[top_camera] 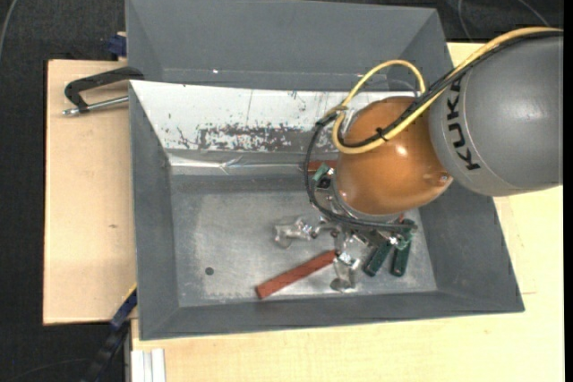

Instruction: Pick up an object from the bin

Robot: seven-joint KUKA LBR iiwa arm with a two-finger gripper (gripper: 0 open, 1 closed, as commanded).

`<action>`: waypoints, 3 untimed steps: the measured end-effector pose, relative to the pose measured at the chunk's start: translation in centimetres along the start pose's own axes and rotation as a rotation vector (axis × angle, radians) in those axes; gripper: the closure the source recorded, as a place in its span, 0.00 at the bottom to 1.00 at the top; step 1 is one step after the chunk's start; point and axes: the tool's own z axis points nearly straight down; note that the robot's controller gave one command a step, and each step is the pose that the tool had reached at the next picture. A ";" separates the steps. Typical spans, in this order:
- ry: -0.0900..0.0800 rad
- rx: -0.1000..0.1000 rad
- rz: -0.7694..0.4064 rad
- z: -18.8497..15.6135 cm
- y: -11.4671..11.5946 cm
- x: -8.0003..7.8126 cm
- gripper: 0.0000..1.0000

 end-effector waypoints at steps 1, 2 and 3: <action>0.003 -0.002 -0.038 3.0 0.3 0.0 0.00; 0.001 -0.002 -0.036 3.0 0.4 -0.1 0.00; -0.001 -0.001 -0.035 2.9 0.3 -0.2 1.00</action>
Offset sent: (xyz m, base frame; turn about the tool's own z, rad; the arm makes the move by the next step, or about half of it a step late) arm -0.0029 0.0009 -0.0306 -0.0403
